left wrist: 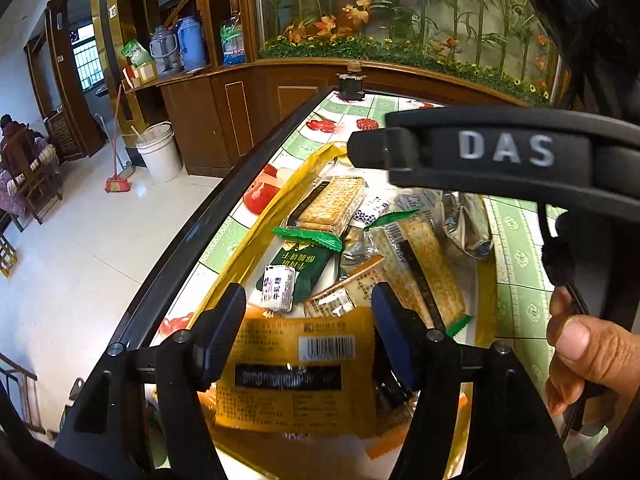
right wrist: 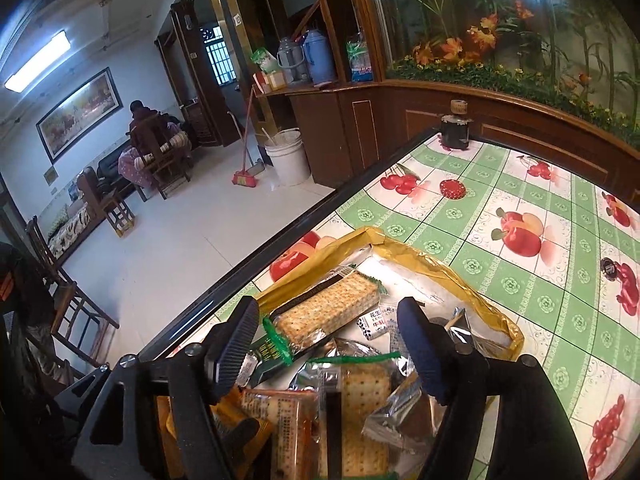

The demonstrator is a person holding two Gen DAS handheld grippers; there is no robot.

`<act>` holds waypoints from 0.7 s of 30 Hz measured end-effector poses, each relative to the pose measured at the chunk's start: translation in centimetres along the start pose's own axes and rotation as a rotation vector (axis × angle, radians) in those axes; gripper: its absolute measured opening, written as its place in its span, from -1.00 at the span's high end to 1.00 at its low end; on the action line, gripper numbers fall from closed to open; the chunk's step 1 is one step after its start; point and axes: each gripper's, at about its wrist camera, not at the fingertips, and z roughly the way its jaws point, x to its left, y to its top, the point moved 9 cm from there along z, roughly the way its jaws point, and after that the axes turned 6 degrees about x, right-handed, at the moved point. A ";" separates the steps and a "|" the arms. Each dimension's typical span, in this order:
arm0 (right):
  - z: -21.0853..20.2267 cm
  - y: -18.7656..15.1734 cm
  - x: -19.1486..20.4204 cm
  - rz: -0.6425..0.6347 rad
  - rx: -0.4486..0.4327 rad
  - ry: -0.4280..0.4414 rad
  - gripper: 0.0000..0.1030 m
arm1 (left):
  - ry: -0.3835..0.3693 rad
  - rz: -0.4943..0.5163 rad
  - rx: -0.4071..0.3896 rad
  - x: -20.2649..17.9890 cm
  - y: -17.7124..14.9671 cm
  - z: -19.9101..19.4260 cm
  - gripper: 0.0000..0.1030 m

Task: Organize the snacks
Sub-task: 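Withdraw both tools from the filled tray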

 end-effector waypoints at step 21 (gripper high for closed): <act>-9.1 -7.1 -0.3 0.067 -0.067 0.078 -0.66 | 0.044 0.036 -0.068 -0.7 -4.0 -6.0 -0.52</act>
